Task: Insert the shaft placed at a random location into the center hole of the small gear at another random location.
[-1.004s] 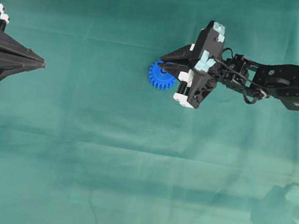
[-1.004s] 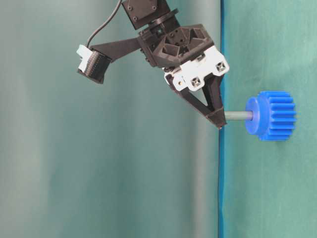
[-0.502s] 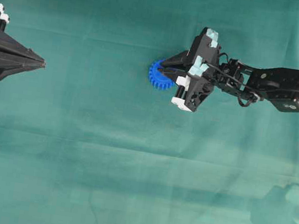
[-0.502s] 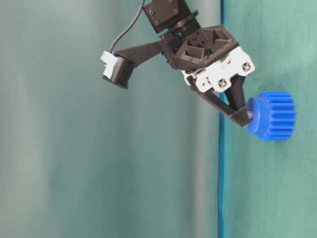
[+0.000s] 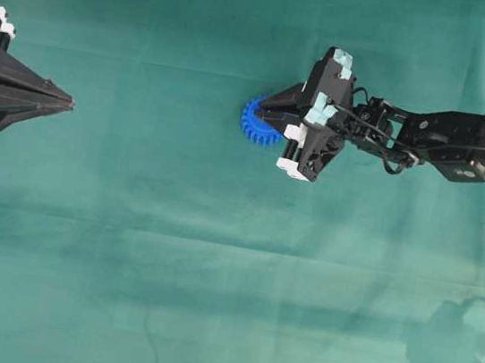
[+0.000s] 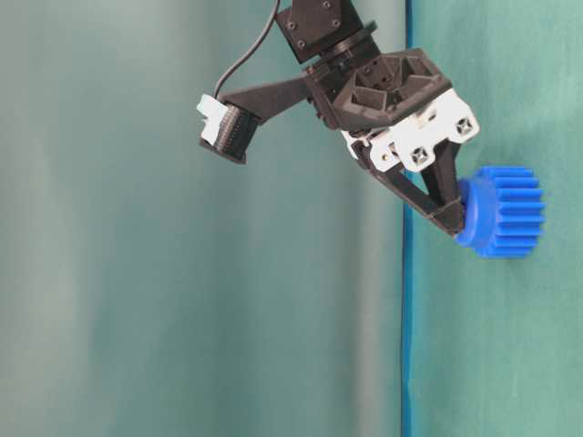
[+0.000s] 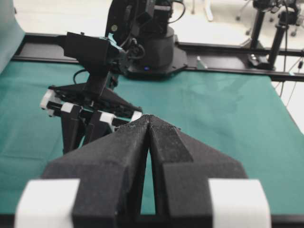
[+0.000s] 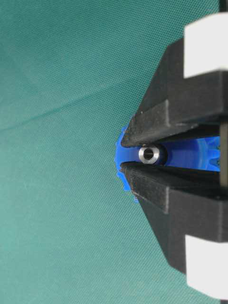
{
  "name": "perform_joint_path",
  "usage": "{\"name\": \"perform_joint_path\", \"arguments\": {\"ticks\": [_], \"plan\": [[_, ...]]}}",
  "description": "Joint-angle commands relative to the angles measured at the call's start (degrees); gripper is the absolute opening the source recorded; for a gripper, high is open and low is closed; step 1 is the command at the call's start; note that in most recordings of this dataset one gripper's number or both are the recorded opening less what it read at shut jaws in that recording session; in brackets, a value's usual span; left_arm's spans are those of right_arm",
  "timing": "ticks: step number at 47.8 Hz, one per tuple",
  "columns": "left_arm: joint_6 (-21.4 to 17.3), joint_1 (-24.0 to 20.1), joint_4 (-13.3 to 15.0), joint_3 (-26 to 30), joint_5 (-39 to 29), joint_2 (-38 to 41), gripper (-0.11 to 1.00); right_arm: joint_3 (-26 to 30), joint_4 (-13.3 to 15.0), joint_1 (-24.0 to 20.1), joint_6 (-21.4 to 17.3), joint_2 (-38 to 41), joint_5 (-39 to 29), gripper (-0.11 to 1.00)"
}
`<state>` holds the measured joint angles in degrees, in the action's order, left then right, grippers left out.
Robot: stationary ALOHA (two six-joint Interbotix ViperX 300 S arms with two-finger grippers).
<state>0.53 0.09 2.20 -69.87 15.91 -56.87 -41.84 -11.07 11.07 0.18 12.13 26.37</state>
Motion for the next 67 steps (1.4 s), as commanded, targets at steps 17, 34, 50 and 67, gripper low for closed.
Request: {"name": "perform_joint_path", "arguments": {"ticks": [17, 34, 50, 67], "plan": [[0.0, -0.1, 0.1, 0.5, 0.1, 0.2, -0.01, 1.1, -0.2, 0.1, -0.4, -0.7, -0.5, 0.31], [0.0, -0.1, 0.1, 0.6, -0.4, 0.3, -0.01, 1.6, -0.2, 0.1, -0.1, -5.2, -1.8, 0.73], [0.0, -0.1, 0.1, 0.5, -0.4, 0.2, -0.01, 1.9, 1.3, 0.0, 0.4, -14.8, -8.2, 0.74], [0.0, -0.1, 0.1, 0.6, -0.4, -0.1, -0.01, -0.8, 1.4, -0.3, 0.2, -18.6, -9.9, 0.74]]}}
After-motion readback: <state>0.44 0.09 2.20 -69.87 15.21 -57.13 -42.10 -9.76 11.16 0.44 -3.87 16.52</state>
